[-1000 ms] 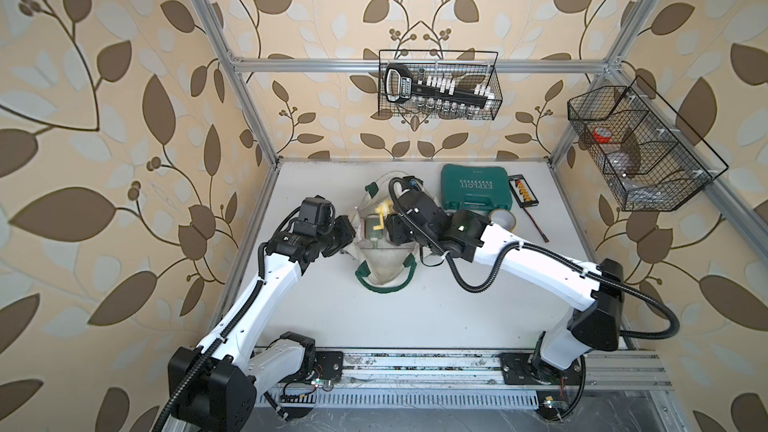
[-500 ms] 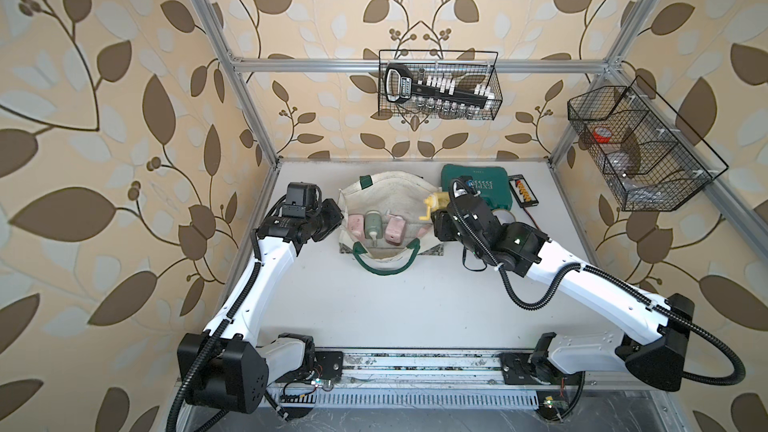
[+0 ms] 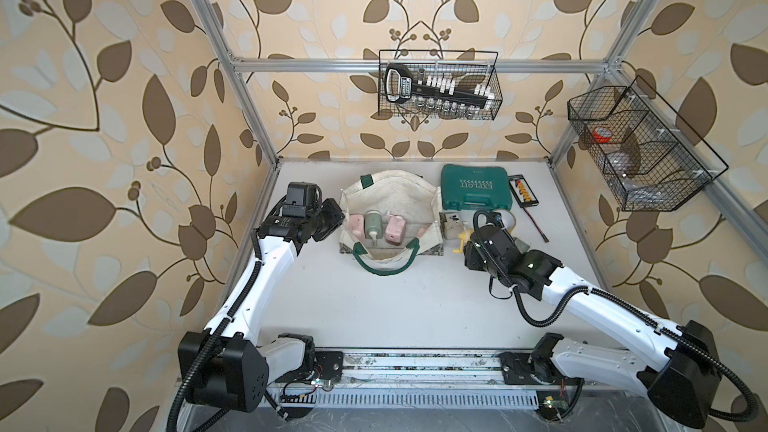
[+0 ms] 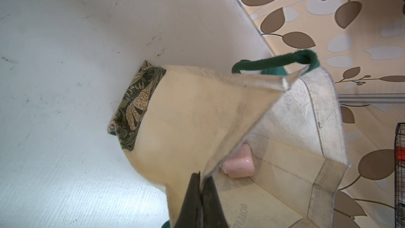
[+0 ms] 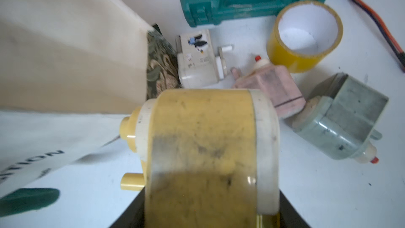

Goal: Take out the pencil sharpeners from the tote bags
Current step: Place the pencil sharpener at the center of the board.

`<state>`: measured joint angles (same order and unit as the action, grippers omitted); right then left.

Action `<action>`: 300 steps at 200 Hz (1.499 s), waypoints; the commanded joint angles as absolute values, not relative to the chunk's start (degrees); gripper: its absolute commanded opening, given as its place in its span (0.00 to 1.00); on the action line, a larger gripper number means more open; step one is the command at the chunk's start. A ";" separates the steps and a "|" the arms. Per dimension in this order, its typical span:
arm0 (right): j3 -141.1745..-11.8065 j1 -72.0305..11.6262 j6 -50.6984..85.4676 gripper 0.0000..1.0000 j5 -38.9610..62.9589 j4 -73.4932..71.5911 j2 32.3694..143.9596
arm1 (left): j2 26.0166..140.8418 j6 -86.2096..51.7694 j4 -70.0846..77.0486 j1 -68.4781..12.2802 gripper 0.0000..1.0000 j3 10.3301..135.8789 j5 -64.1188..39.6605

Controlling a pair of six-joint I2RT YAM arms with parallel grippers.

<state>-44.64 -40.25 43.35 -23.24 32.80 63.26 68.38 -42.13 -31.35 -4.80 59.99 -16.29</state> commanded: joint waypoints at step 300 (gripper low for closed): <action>-43.69 -47.76 48.09 0.84 -22.62 31.60 73.23 | 68.20 -40.00 -31.47 -4.48 0.00 59.37 -17.84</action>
